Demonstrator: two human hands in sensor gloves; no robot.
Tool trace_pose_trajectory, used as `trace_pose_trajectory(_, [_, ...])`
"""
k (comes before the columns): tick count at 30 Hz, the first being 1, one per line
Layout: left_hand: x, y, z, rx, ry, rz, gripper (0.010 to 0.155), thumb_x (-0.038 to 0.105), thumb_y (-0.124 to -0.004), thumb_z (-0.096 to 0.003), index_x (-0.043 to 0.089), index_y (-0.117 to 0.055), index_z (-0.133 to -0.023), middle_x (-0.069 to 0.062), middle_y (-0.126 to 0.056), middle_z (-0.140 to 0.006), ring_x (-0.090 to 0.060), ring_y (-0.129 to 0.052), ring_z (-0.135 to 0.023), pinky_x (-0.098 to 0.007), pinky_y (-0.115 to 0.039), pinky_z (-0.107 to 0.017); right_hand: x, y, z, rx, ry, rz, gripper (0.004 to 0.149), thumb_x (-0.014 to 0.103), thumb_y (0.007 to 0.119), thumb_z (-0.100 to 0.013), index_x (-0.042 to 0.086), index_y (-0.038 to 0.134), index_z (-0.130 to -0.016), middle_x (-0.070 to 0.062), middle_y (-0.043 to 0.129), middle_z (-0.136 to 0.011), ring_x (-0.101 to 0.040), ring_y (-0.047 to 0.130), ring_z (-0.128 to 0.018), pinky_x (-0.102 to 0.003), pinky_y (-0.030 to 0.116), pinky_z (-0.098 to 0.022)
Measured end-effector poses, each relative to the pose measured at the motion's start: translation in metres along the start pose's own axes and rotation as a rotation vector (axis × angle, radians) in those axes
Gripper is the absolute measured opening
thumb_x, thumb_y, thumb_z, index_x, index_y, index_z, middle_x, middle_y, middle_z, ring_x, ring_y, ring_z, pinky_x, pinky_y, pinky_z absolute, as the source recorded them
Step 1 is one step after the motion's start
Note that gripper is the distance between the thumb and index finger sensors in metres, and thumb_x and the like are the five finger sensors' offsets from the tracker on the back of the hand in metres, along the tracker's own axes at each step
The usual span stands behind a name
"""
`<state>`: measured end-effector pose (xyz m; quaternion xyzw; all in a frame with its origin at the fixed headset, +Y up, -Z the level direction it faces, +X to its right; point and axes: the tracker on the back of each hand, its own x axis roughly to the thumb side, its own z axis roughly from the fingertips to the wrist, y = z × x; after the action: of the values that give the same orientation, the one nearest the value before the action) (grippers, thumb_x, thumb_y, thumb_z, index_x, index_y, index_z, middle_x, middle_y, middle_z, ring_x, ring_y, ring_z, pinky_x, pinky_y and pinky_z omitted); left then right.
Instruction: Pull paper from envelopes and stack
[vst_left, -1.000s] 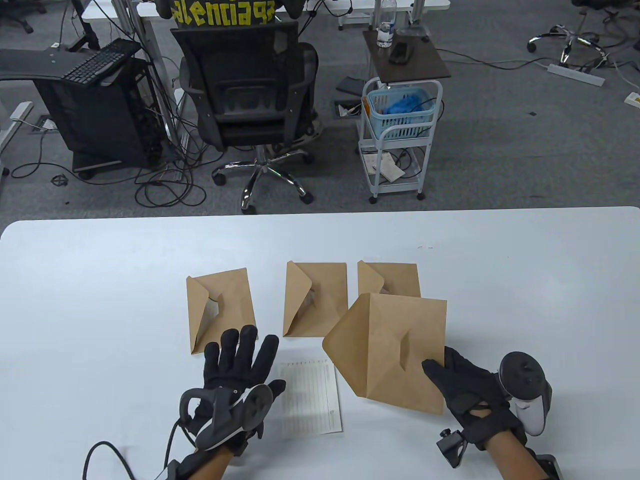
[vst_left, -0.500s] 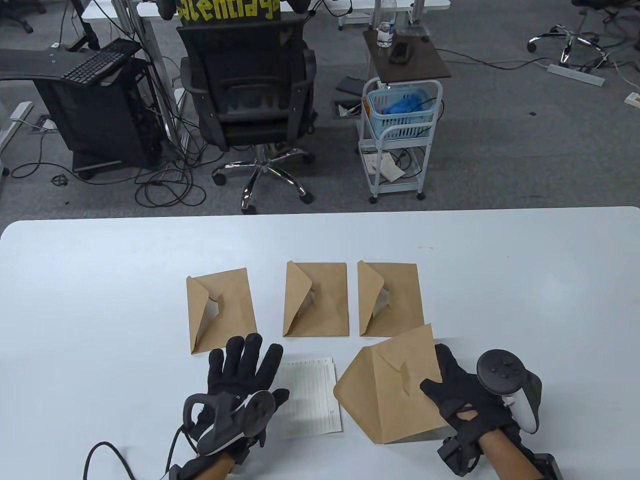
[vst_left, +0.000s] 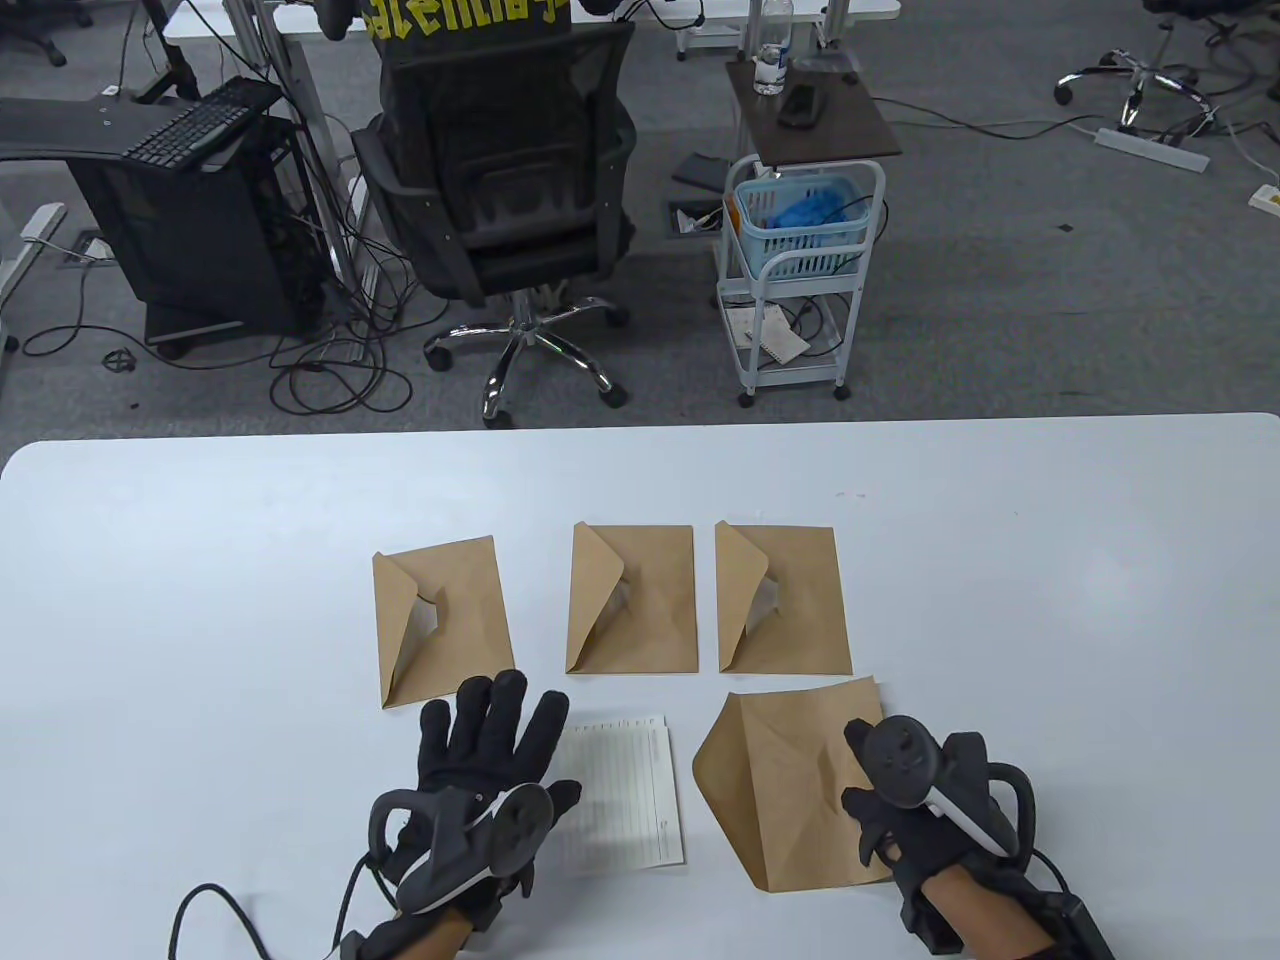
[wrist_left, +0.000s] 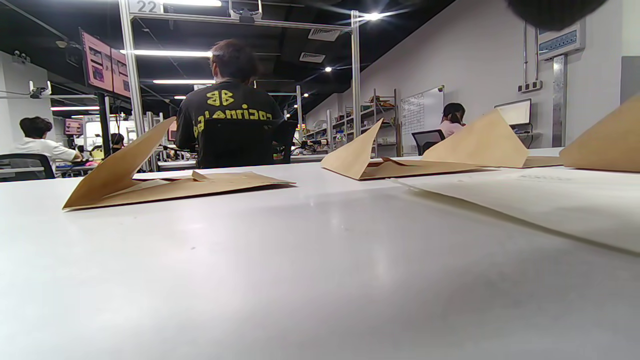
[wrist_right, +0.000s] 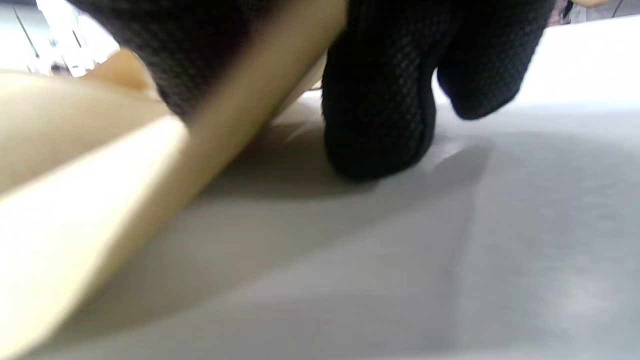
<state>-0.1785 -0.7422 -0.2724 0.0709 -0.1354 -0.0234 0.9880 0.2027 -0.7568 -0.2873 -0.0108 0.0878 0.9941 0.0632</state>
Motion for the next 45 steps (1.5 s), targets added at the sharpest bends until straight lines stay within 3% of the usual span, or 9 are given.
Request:
trace_pose_trajectory(5, [0.001, -0.001, 0.0, -0.006, -0.004, -0.002, 0.078, 0.062, -0.066, -0.0492, 0.04, -0.028, -0.114, -0.01, -0.019, -0.122, -0.045, -0.025, -0.115, -0.066, -0.015, -0.078, 0.002, 0.002, -0.001, 0.048, 0.016, 0.062, 0.061, 0.043, 0.088, -0.049, 0.022, 0.07, -0.103, -0.03, 0.06, -0.101, -0.034, 0.091, -0.067, -0.062, 0.063, -0.064])
trace_pose_trajectory(16, [0.006, -0.002, -0.001, -0.016, -0.012, -0.006, 0.078, 0.062, -0.066, -0.0491, 0.04, -0.028, -0.114, -0.01, -0.019, -0.122, -0.045, -0.024, -0.115, -0.066, -0.014, -0.078, -0.002, 0.001, -0.005, 0.08, 0.006, 0.036, 0.059, 0.04, 0.087, -0.049, 0.022, 0.07, -0.103, -0.028, 0.064, -0.101, -0.035, 0.09, -0.069, -0.063, 0.062, -0.064])
trace_pose_trajectory(20, [0.007, -0.001, -0.001, -0.009, -0.011, -0.003, 0.078, 0.061, -0.067, -0.0492, 0.04, -0.028, -0.114, -0.01, -0.02, -0.122, -0.045, -0.024, -0.115, -0.066, -0.014, -0.078, -0.005, -0.009, -0.01, 0.107, 0.022, -0.003, 0.066, 0.042, 0.087, -0.05, 0.02, 0.062, -0.107, -0.027, 0.067, -0.101, -0.038, 0.092, -0.072, -0.062, 0.065, -0.063])
trace_pose_trajectory(23, [0.007, -0.002, -0.001, -0.01, -0.015, -0.006, 0.078, 0.061, -0.067, -0.0493, 0.04, -0.028, -0.114, -0.01, -0.02, -0.122, -0.045, -0.024, -0.116, -0.066, -0.014, -0.078, -0.003, -0.024, -0.017, 0.024, 0.049, -0.033, 0.065, 0.043, 0.087, -0.049, 0.017, 0.067, -0.104, -0.027, 0.067, -0.101, -0.04, 0.091, -0.075, -0.063, 0.064, -0.063])
trace_pose_trajectory(29, [0.008, -0.003, -0.001, -0.022, -0.012, -0.021, 0.079, 0.061, -0.067, -0.0493, 0.04, -0.028, -0.114, -0.01, -0.02, -0.122, -0.045, -0.024, -0.115, -0.066, -0.014, -0.078, 0.009, -0.046, -0.049, -0.026, 0.134, -0.146, 0.069, 0.046, 0.087, -0.048, 0.015, 0.064, -0.106, -0.027, 0.065, -0.103, -0.043, 0.089, -0.079, -0.064, 0.064, -0.063])
trace_pose_trajectory(34, [0.008, -0.003, -0.001, -0.019, -0.007, -0.017, 0.079, 0.061, -0.067, -0.0493, 0.04, -0.028, -0.114, -0.01, -0.02, -0.122, -0.045, -0.024, -0.115, -0.066, -0.014, -0.078, 0.023, -0.056, -0.081, -0.057, 0.212, -0.119, 0.074, 0.047, 0.087, -0.048, 0.014, 0.057, -0.108, -0.027, 0.063, -0.104, -0.046, 0.084, -0.083, -0.064, 0.062, -0.064])
trace_pose_trajectory(40, [0.007, -0.002, -0.001, -0.021, -0.003, -0.014, 0.078, 0.061, -0.067, -0.0493, 0.04, -0.028, -0.114, -0.01, -0.021, -0.122, -0.045, -0.024, -0.115, -0.066, -0.014, -0.079, 0.033, -0.058, -0.112, -0.083, 0.271, -0.151, 0.076, 0.048, 0.087, -0.048, 0.014, 0.056, -0.108, -0.027, 0.061, -0.105, -0.047, 0.08, -0.087, -0.065, 0.062, -0.064])
trace_pose_trajectory(45, [0.006, -0.002, -0.002, -0.018, 0.002, -0.014, 0.078, 0.061, -0.067, -0.0493, 0.04, -0.028, -0.114, -0.01, -0.021, -0.122, -0.045, -0.024, -0.115, -0.066, -0.014, -0.079, 0.031, -0.044, -0.137, -0.048, 0.339, -0.181, 0.082, 0.049, 0.087, -0.047, 0.012, 0.048, -0.11, -0.028, 0.056, -0.106, -0.05, 0.074, -0.091, -0.065, 0.061, -0.065])
